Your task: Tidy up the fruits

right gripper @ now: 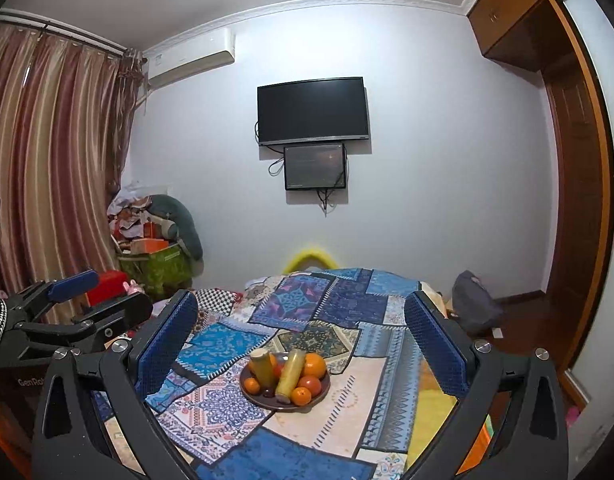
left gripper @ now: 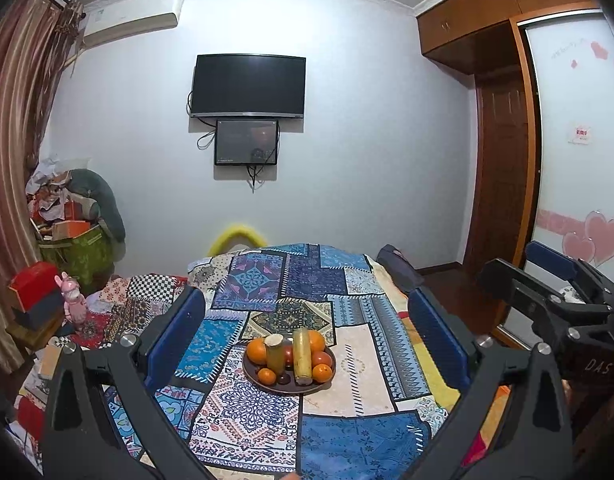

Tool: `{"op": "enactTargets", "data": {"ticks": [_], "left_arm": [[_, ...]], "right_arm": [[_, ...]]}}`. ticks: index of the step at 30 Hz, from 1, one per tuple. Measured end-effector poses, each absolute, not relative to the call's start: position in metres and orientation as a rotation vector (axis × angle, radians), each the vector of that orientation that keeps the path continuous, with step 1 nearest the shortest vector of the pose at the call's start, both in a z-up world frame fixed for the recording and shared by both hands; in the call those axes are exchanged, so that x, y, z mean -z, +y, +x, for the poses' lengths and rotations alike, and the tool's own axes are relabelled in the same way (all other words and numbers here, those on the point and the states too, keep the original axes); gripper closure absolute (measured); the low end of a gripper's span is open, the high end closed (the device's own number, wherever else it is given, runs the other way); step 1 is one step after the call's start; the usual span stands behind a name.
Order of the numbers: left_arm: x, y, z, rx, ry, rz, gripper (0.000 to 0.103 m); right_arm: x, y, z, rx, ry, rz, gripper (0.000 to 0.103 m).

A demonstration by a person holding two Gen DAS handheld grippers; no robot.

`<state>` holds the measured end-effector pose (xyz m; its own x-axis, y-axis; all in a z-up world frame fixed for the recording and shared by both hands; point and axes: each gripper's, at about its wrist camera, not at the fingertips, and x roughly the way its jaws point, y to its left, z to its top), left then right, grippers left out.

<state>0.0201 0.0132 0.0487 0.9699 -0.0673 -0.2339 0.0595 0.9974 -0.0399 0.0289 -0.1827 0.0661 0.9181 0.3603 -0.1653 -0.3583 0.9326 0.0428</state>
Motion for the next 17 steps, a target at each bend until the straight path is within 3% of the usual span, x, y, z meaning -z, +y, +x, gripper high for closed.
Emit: {"op": "enactTargets", "data": {"ticks": [17], "left_arm": [[-0.0466, 0.0128, 0.02, 0.058, 0.24, -0.041, 0.0]], "right_arm": [[-0.0643, -0.1845, 0.031, -0.359, 0.181, 0.016, 0.0]]}}
